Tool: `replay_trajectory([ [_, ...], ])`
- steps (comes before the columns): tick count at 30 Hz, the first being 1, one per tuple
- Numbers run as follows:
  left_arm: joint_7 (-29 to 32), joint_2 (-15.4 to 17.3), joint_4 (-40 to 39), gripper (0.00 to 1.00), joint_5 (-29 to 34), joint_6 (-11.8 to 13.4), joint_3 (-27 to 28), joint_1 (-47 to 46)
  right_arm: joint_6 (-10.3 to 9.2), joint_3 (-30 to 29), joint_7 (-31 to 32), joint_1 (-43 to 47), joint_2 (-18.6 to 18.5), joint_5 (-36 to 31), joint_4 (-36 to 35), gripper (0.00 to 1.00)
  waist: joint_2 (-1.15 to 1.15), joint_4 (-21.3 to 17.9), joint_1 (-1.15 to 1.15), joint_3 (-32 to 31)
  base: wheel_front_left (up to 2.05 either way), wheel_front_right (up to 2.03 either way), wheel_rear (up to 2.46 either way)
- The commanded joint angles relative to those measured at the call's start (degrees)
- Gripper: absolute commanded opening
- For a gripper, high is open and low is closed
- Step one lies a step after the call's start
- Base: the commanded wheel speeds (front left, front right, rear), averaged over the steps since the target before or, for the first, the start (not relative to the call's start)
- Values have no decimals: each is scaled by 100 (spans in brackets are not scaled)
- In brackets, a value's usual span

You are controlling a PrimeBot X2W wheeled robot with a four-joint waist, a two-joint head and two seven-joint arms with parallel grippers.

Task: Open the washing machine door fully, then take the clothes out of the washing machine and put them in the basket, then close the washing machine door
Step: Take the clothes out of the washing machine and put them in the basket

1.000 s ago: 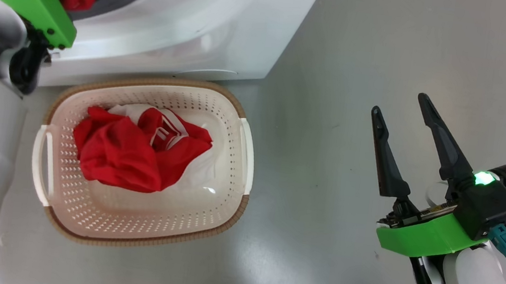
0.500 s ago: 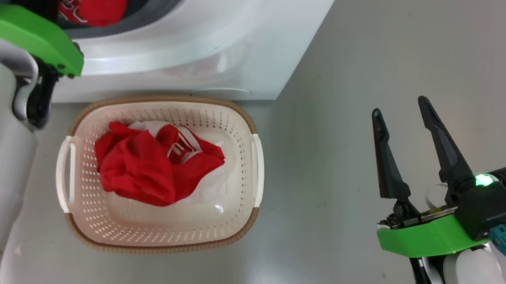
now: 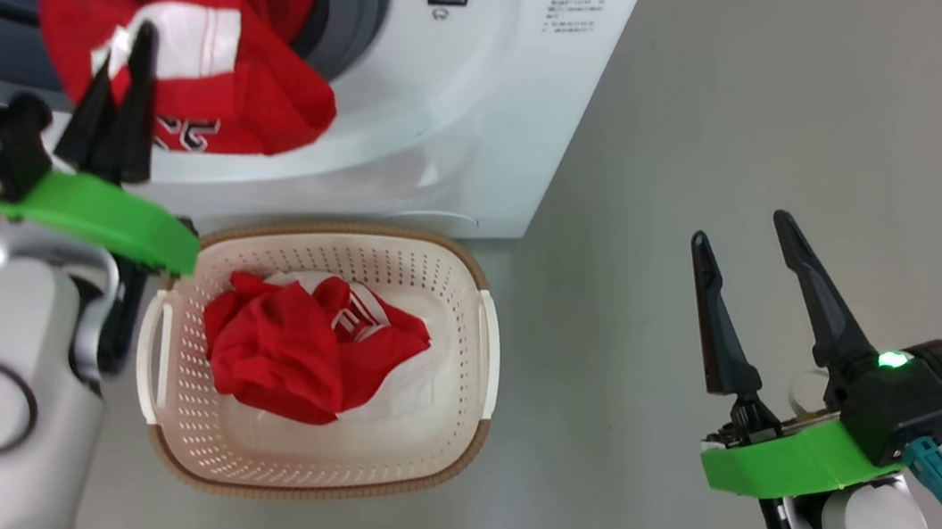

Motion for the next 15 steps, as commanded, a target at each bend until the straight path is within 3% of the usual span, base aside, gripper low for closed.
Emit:
replay_trajectory([
  [1,-68,163,-298,0,88,41,220,176,20,98,-36,116,3,29,-111,100,0,55,0,-141,0,0,0],
  [15,-68,-176,-1371,0,457,-1,459,1518,20,105,-36,381,3,29,-44,100,0,173,0,-814,0,0,0],
])
